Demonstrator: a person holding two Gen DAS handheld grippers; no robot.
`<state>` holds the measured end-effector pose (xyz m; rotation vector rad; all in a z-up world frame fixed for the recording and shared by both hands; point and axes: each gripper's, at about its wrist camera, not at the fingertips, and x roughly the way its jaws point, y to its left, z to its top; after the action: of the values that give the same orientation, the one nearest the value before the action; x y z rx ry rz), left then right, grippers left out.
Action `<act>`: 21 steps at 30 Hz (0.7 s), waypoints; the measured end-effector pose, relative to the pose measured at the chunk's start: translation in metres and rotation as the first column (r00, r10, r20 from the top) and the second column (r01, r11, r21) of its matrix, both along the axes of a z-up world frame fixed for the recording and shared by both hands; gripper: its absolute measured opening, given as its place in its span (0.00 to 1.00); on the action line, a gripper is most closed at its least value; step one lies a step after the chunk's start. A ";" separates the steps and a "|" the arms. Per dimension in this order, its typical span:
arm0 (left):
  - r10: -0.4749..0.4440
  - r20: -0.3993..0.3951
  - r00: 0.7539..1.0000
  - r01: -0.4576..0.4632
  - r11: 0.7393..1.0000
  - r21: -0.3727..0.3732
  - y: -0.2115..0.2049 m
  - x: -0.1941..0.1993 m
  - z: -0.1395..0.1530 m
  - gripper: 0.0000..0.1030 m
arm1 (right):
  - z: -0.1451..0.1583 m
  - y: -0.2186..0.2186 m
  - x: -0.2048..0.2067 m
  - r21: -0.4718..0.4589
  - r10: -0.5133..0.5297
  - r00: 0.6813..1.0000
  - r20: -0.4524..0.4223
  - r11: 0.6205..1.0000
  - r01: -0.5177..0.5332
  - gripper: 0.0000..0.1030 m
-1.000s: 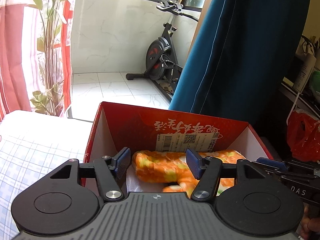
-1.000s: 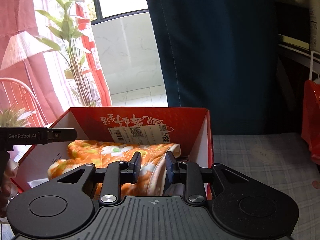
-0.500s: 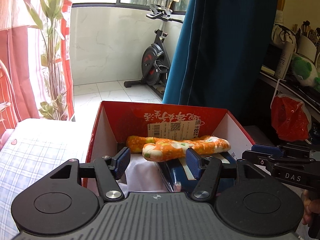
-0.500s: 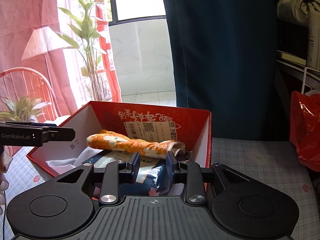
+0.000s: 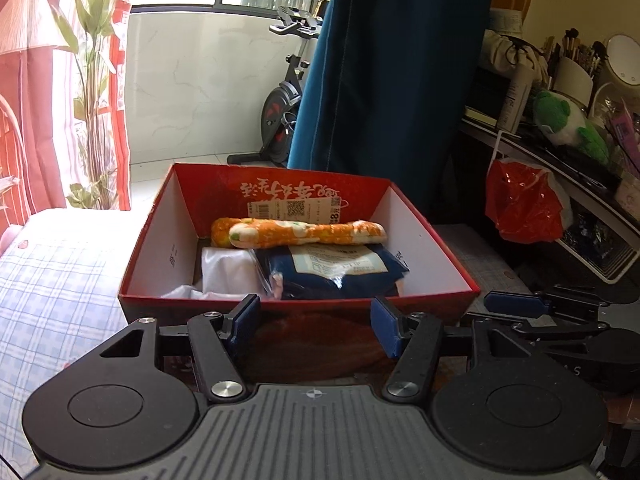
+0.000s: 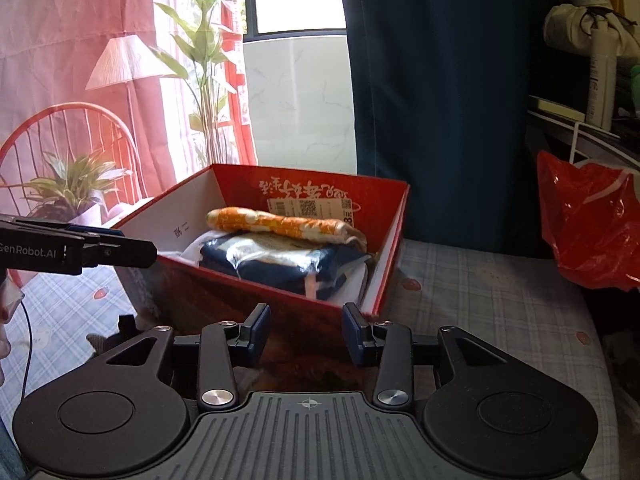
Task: Organize soft objects
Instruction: 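Move both grippers down to the panda-printed bread bag beside the box, then close the left gripper on the bread bag while the right gripper grasps it too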
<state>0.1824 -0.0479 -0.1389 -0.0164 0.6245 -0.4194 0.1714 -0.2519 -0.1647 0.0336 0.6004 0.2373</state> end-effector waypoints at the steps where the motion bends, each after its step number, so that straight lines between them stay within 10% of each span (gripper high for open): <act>1: -0.014 -0.011 1.000 0.014 1.000 -0.004 -0.002 -0.003 -0.003 0.61 | -0.005 -0.001 -0.005 -0.007 0.007 1.000 -0.011 1.000 -0.007 0.37; 12: -0.130 -0.173 0.976 0.128 0.991 -0.025 -0.036 -0.005 -0.056 0.58 | -0.052 0.005 -0.038 -0.078 0.113 0.987 -0.117 0.989 -0.123 0.55; 21: -0.169 -0.282 0.945 0.153 0.985 -0.079 -0.053 0.008 -0.091 0.50 | -0.072 -0.007 -0.024 0.041 0.154 0.976 -0.154 0.988 -0.149 0.60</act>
<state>0.1904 -0.1012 -0.2301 -0.0814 0.9050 -0.5993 0.1470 -0.2590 -0.2369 0.0350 0.7572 0.3942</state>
